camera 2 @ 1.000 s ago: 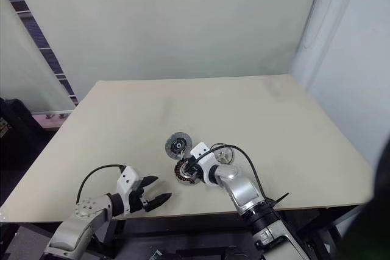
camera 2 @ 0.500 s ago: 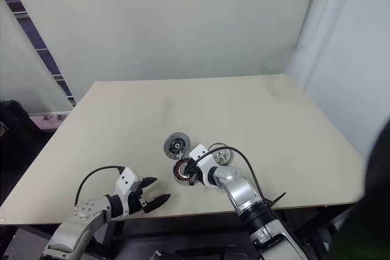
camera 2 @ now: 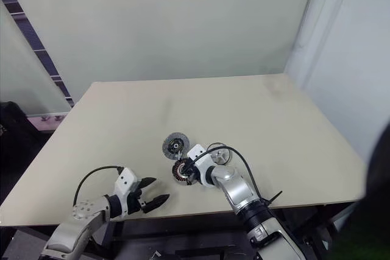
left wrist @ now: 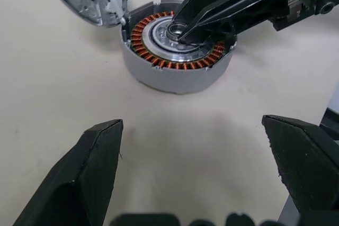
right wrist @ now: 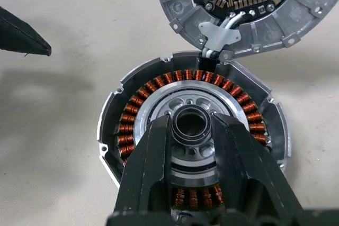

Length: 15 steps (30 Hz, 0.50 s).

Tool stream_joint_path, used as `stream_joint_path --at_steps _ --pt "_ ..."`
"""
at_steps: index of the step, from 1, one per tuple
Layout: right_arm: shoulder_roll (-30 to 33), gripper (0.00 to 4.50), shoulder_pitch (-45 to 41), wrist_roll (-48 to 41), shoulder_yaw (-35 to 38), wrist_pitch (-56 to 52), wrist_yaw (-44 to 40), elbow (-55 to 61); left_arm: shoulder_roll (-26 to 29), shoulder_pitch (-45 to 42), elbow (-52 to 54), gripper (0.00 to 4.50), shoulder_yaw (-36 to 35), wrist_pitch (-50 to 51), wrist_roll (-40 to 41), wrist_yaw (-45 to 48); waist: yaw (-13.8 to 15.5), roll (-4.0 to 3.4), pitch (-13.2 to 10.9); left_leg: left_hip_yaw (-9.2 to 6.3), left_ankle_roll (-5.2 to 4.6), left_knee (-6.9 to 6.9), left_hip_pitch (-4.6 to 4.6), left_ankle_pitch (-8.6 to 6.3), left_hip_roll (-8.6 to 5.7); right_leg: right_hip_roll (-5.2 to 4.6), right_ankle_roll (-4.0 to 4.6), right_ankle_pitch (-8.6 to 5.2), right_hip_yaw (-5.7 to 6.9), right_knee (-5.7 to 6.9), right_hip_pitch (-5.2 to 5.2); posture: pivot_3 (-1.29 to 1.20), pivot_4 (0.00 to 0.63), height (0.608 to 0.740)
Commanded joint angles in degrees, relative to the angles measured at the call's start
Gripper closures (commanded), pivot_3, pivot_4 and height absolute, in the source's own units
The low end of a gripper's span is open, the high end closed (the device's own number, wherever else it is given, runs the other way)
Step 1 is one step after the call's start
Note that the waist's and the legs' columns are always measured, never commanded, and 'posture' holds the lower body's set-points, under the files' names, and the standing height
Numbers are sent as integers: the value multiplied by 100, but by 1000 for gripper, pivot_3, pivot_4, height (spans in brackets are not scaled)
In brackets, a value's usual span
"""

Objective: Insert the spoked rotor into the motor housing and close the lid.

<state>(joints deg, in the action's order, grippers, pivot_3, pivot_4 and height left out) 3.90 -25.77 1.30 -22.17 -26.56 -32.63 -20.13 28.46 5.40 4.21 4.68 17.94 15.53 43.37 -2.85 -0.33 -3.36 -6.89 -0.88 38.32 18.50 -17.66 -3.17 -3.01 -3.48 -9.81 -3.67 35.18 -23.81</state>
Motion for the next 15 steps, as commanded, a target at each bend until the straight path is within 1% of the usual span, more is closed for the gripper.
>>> stream_joint_path --at_steps 1,15 --pt "-43 3696 -151 30 21 108 -18 34 57 -33 249 0 -178 -81 33 -26 0 0 0 0 0 0 0 0 0 0 0 0 0 1 0 0 0 740" --pt "-13 3696 -192 128 -3 188 -43 -159 18 -78 226 0 -187 -88 20 -27 0 0 0 1 25 1 0 16 0 1 2 -1 -3 44 -18 0 0 740"
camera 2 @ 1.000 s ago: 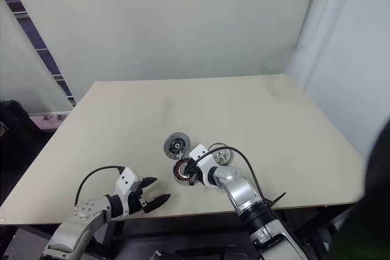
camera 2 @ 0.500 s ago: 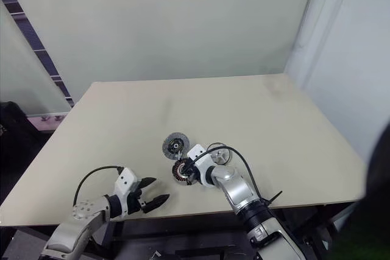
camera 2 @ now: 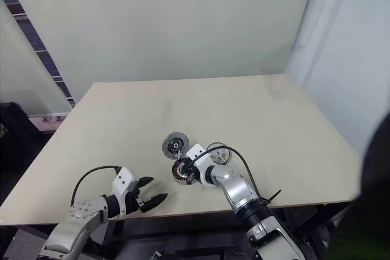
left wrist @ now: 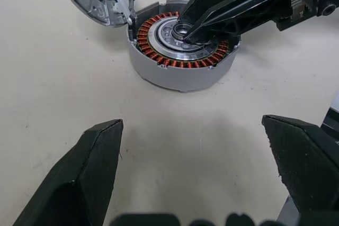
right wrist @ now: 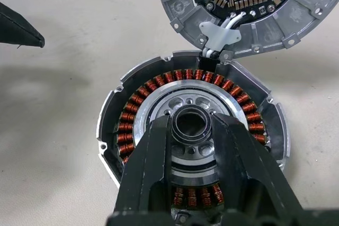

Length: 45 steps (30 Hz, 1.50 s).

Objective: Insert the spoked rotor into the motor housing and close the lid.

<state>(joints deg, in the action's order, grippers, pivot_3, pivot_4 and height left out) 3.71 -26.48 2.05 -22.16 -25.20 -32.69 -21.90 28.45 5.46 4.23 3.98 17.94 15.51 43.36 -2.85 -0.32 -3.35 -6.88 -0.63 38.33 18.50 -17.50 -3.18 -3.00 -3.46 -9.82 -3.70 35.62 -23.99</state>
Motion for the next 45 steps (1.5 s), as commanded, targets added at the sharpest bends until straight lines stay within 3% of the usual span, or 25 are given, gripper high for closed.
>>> stream_joint_path --at_steps 1,5,15,27,30,40,41,45 --pt "6 3696 -112 61 -8 48 -38 24 18 -80 229 0 -117 -90 23 -26 -1 0 0 0 1 0 0 1 0 0 0 0 0 1 -1 0 0 740" --pt "-1 3696 -80 63 -15 34 -60 63 17 -56 247 0 -121 -99 24 -30 -1 0 0 -1 4 0 0 3 1 1 0 0 0 4 -2 0 0 740" --pt "-78 196 -89 17 41 127 -93 73 6 -44 254 0 -110 -105 27 -52 -1 1 0 0 4 0 0 3 1 2 0 0 -1 4 -5 0 0 740" --pt "-119 61 -173 -158 289 19 -135 374 -10 -144 190 0 -80 -80 19 -45 -1 0 0 0 5 -1 2 3 2 3 0 0 -2 5 -8 0 0 740" --pt "-126 624 -158 -160 290 -23 -139 462 -9 -149 191 0 -76 -84 17 -40 -1 0 0 0 5 -1 4 3 2 3 0 0 -2 5 -10 0 0 740" --pt "-162 4255 -65 -58 165 6 -109 549 -10 -111 241 0 -69 -94 13 -45 -1 0 0 1 5 -1 5 3 3 4 0 0 -2 5 -10 0 0 740" --pt "-158 4480 -67 -52 153 5 -110 551 -10 -111 241 0 -68 -94 12 -45 -1 0 0 0 5 -1 5 3 3 4 0 0 -2 5 -10 0 0 740" --pt "-107 4480 -99 24 61 -11 -120 551 -14 -115 236 0 -61 -100 10 -41 -1 0 0 0 5 -1 5 3 3 4 0 0 -2 5 -11 0 0 740"
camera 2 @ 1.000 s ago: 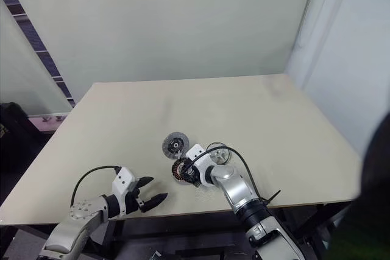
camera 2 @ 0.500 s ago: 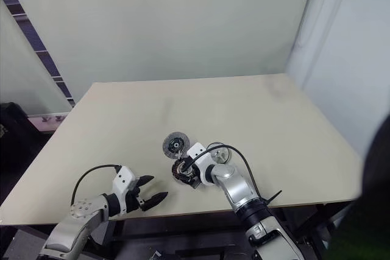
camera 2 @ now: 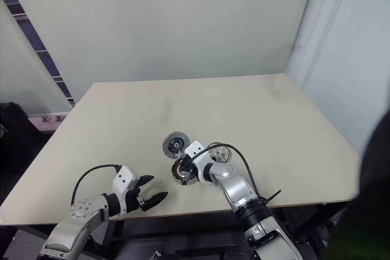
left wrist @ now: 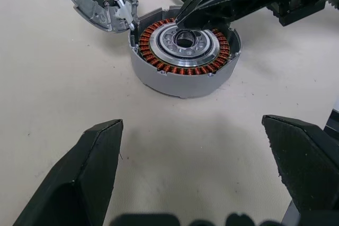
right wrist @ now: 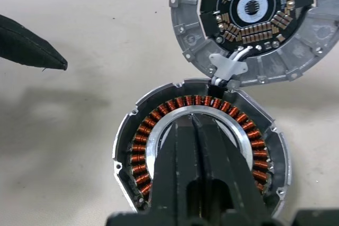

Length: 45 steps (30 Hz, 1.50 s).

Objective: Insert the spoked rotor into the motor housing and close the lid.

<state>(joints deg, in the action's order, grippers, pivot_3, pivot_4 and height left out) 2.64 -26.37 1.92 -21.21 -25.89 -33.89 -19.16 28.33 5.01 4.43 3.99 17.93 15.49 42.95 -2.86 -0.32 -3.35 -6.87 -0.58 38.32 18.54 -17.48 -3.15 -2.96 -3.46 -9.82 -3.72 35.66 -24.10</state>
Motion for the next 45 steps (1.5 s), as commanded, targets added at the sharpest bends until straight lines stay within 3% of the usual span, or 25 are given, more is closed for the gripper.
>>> stream_joint_path --at_steps 1,26,35,38,45 --pt "17 4480 -117 65 -60 50 3 274 -3 -71 214 0 -60 -99 11 1 1 0 0 0 0 0 0 0 0 0 0 0 0 0 0 0 0 740" --pt "278 4480 -227 227 -31 -109 166 381 -64 -193 -46 0 -29 -266 -51 52 0 0 0 1 0 0 3 0 1 1 0 0 0 -1 -2 0 0 740" --pt "167 4480 -224 -123 859 -4 732 580 -87 -214 -105 0 -64 -325 -45 65 2 1 0 1 0 0 4 0 1 1 0 0 -1 -1 -3 0 0 740" --pt "255 3859 -152 -265 1154 -164 797 789 -107 -231 -131 0 -89 -347 -28 75 1 0 0 1 0 -1 6 0 1 1 0 0 -1 -1 -4 0 0 740" --pt "543 1406 -37 -357 1798 -298 1237 1109 -132 -284 -177 0 -100 -367 -11 94 2 1 0 5 0 -2 7 0 1 1 0 0 -4 -2 -5 0 0 740"
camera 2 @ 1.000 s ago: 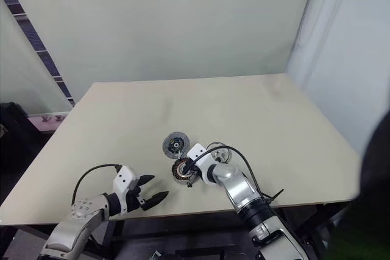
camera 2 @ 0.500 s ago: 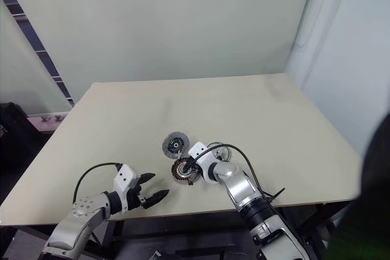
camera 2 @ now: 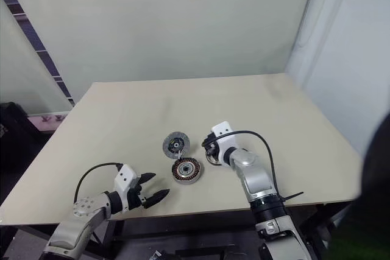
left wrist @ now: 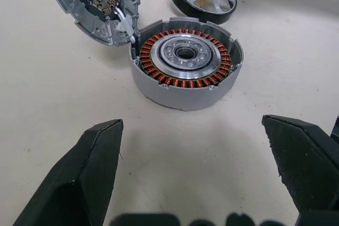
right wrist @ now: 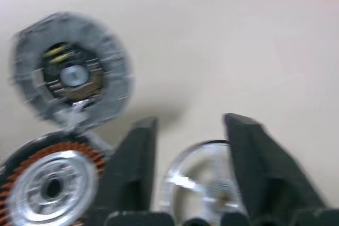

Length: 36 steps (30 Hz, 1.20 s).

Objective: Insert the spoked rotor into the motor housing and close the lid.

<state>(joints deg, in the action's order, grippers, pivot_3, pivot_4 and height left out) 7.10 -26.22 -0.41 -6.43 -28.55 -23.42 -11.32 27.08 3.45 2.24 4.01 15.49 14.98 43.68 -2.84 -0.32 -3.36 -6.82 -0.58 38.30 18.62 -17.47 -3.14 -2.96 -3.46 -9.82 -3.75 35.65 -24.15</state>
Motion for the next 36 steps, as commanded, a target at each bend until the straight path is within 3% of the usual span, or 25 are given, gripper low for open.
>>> stream_joint_path --at_steps 1,4,12,24,33,36 --pt "129 1013 -50 -139 379 -54 231 331 -10 -135 38 0 -99 -123 39 22 0 0 0 1 0 0 0 0 0 0 0 0 -1 0 0 0 0 740" --pt "224 52 -51 -155 541 -141 346 299 -20 -163 28 0 -84 -125 35 29 0 0 0 2 0 0 0 0 0 0 0 0 -1 0 0 0 0 740" --pt "164 52 -154 -480 868 -591 409 -321 -32 -234 6 0 -68 -124 19 51 -2 0 0 7 -2 0 0 1 1 1 0 0 -5 0 0 0 0 740" --pt "-173 52 -562 -1201 1310 -380 123 -1895 1 -263 18 0 -81 -133 -2 61 -8 -1 0 8 -2 -1 -2 1 2 5 1 1 -8 0 1 0 0 740" --pt "-345 52 -563 -1613 1550 -511 23 -2127 44 -204 105 0 -108 -95 8 37 -7 -2 0 8 -3 -1 -1 1 2 5 1 1 -10 0 0 0 0 740" --pt "-385 650 -510 -1743 1628 -579 40 -2039 55 -197 120 0 -104 -86 11 38 -9 -2 -1 9 -2 -1 -2 1 2 5 1 1 -10 0 0 0 0 740"
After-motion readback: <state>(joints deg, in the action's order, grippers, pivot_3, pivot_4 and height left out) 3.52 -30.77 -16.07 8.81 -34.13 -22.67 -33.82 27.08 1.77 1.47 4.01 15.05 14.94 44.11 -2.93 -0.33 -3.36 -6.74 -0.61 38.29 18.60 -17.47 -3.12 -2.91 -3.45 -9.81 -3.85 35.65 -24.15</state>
